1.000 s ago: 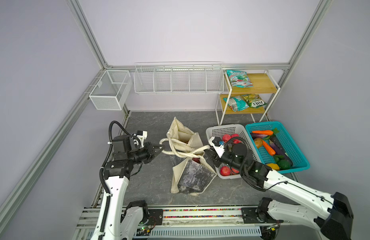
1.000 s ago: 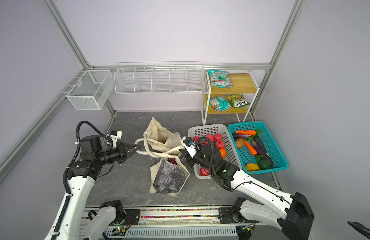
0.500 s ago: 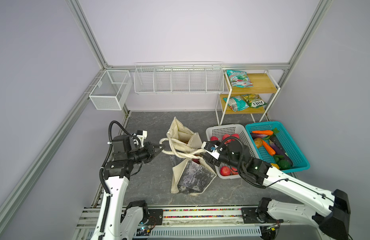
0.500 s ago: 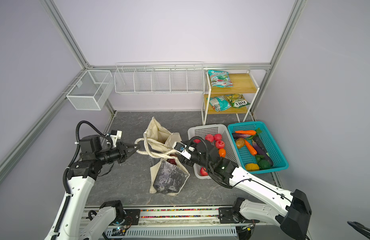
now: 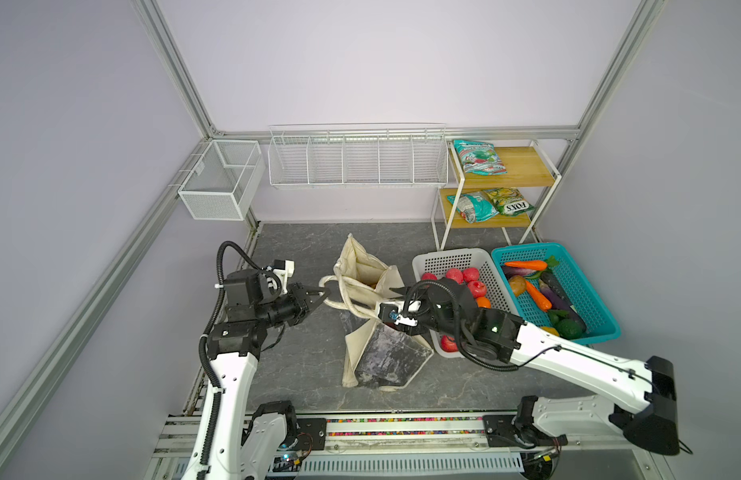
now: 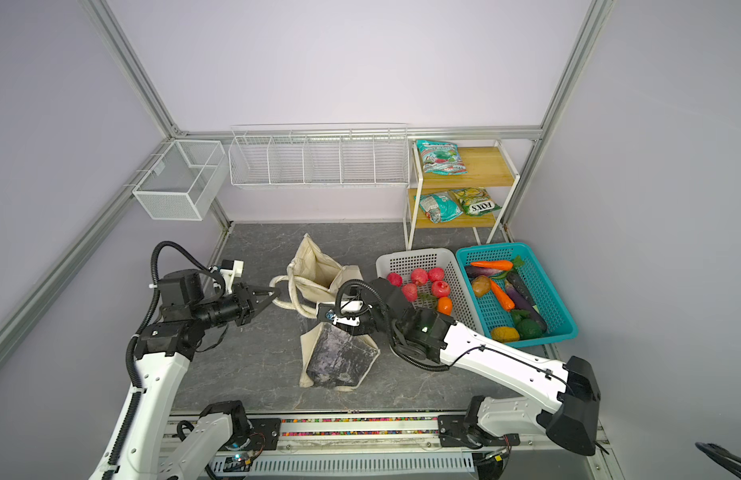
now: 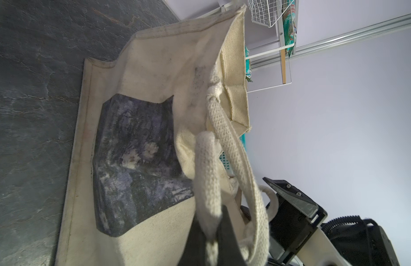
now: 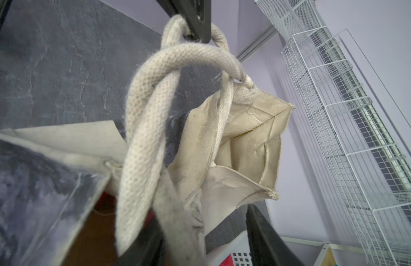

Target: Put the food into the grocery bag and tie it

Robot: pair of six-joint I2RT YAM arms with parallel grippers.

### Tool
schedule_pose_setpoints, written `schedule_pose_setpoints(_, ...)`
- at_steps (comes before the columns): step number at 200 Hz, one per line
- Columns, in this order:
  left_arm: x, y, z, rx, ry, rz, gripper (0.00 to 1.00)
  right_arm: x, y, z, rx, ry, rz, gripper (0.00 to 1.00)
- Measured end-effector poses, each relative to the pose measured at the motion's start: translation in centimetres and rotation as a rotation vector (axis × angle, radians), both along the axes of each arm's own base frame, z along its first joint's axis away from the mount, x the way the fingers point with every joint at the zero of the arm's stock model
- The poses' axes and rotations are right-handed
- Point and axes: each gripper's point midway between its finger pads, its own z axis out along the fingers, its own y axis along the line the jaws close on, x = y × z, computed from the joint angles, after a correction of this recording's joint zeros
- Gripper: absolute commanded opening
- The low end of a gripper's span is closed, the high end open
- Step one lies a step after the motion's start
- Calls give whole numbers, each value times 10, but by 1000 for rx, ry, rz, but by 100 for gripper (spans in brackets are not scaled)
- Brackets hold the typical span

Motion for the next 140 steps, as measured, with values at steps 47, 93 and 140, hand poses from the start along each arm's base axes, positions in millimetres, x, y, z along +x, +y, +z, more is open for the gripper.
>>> schedule_pose_setpoints(47,1,0,4,0,-19,2,0,4,10,-1,-130,-120,-4,51)
schedule_pose_setpoints(93,2,1,4,1,-23,5,0,3,20,-5,-222,-178,17,33)
schedule_pose_setpoints(140,3,2,3,4,-19,16,0,-1,22,-4,-244,-176,19,7)
